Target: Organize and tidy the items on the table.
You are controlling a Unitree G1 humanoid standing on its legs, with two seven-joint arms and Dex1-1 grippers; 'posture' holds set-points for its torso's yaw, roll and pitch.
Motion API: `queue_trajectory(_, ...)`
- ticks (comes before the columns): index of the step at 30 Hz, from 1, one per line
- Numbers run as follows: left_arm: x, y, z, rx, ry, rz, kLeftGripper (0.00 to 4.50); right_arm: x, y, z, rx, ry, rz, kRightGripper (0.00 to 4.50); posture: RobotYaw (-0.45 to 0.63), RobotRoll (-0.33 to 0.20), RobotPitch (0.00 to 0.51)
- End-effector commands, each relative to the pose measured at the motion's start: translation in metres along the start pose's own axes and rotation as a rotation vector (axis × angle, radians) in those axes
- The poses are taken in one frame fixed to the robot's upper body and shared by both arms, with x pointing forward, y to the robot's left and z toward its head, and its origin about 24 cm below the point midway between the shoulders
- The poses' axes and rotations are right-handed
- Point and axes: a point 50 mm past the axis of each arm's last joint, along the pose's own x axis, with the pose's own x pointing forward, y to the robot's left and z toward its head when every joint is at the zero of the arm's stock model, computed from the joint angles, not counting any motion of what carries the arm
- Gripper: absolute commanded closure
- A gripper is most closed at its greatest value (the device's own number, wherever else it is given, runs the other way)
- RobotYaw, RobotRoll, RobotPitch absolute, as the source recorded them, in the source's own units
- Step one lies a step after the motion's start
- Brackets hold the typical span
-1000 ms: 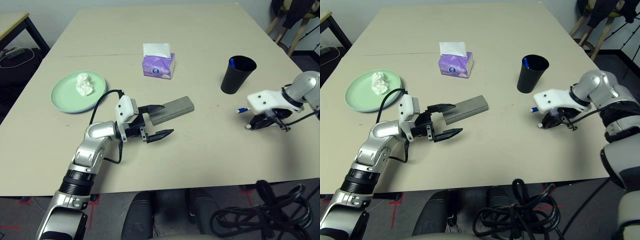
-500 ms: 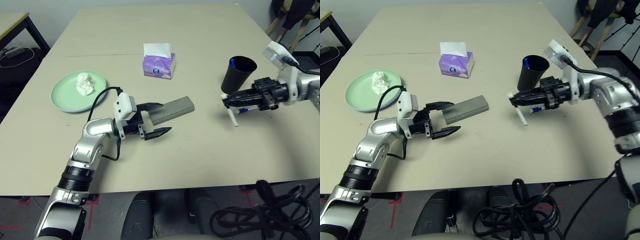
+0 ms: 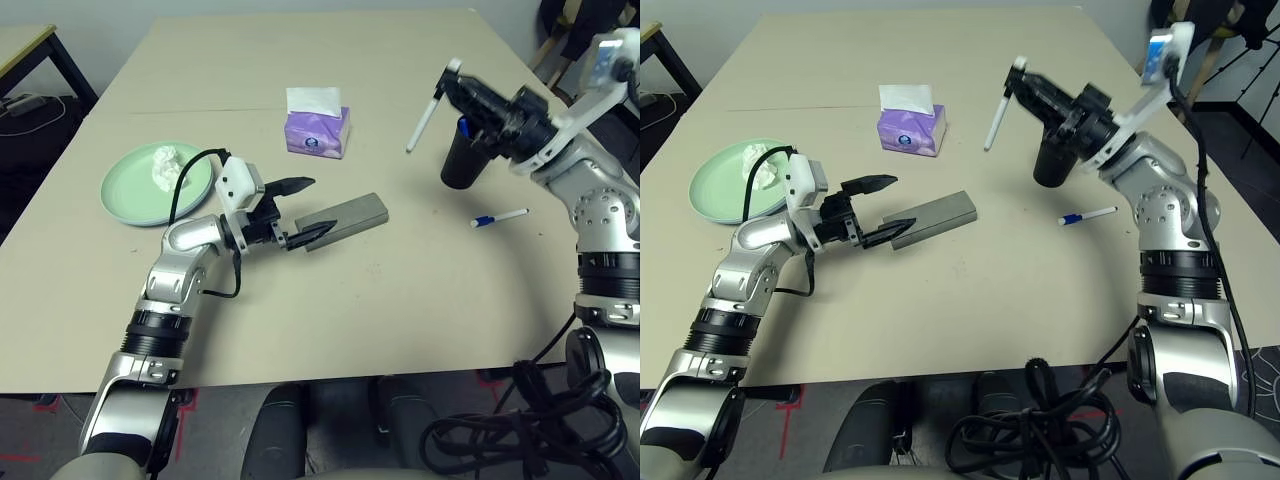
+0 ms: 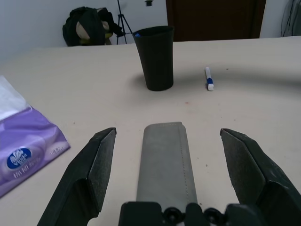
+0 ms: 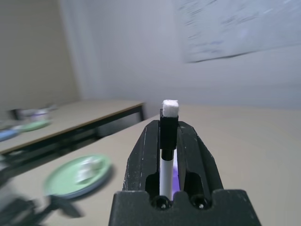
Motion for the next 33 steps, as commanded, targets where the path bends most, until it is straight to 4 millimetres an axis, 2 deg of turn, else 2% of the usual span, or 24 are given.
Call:
queue_trajectory(1,-0.003,0.002,-0.005,-0.002,0.028,0.008,0.00,-0.002,-0.017,-0.003,-0.084,0.001,-0.176,4.18,0.02,0.000,0.080)
queue_trajectory(12,-0.004,0.003,-0.006,-0.025,0.047,0.008,0.00,0.002,-0.029,-0.019,-0.143,0.171,-0.418,4.18,0.03,0.000,0.080)
queue_trajectory(20,-0.007,0.005,-0.005,-0.018,0.058,0.010,0.00,-0.001,-0.034,-0.022,-0.171,0.259,-0.511,4.18,0.03,0.000,0.078)
queue_trajectory(28,-0.007,0.005,-0.006,-0.020,0.063,0.006,0.00,-0.004,-0.034,-0.029,-0.183,0.328,-0.531,4.18,0.03,0.000,0.077)
queue_trajectory(33,-0.008,0.005,-0.006,-0.020,0.067,0.003,0.00,-0.004,-0.032,-0.031,-0.164,0.344,-0.522,2.41,0.03,0.000,0.075)
